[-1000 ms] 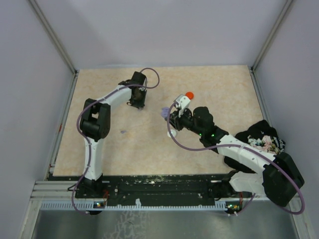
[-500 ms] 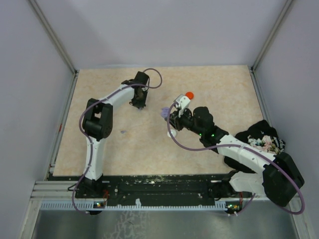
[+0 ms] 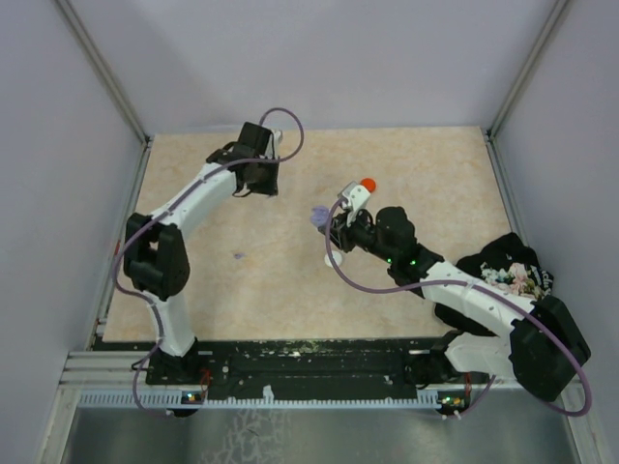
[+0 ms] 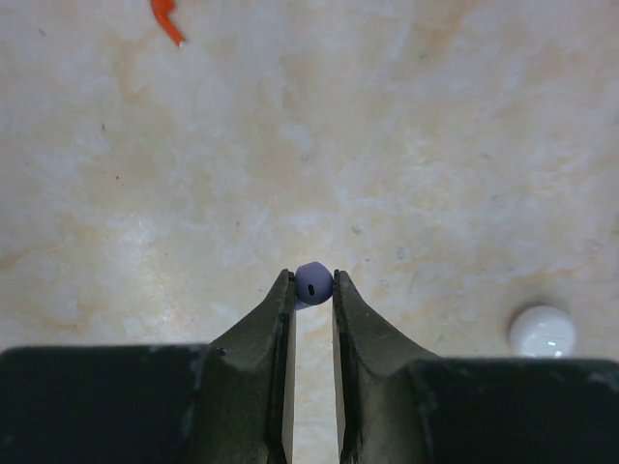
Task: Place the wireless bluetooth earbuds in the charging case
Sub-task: Pick up the earbud from the center of the board, then place the earbud in the charging case.
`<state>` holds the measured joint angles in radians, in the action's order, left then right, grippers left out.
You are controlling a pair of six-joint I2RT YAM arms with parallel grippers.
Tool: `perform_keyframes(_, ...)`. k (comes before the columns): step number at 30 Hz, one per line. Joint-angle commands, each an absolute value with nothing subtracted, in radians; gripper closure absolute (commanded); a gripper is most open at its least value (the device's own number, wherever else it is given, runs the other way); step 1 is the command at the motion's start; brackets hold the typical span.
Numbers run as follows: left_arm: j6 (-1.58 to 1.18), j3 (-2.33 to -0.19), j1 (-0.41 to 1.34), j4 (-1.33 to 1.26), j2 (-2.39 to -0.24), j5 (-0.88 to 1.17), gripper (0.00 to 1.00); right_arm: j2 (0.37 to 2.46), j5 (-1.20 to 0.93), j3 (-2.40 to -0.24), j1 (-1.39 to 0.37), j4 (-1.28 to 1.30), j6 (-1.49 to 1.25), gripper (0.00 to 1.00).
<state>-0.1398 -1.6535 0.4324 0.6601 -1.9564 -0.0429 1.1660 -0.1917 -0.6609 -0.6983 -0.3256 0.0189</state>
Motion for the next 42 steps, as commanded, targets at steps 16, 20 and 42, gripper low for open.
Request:
perform_keyframes(16, -0.322, -1.447, 0.429, 0.390, -1.397, 0.364, 0.83, 1.200, -0.252, -0.717, -0.705, -0.689, -0.023, 1.00)
perform_keyframes(20, -0.394, -1.425, 0.428, 0.351, -1.346, 0.446, 0.83, 1.219, -0.240, -0.721, -0.707, -0.741, -0.033, 1.00)
perform_keyframes(42, -0.759, -1.167, 0.428, -0.044, -1.177, 0.704, 0.84, 1.305, -0.242, -0.737, -0.757, -0.976, -0.016, 1.00)
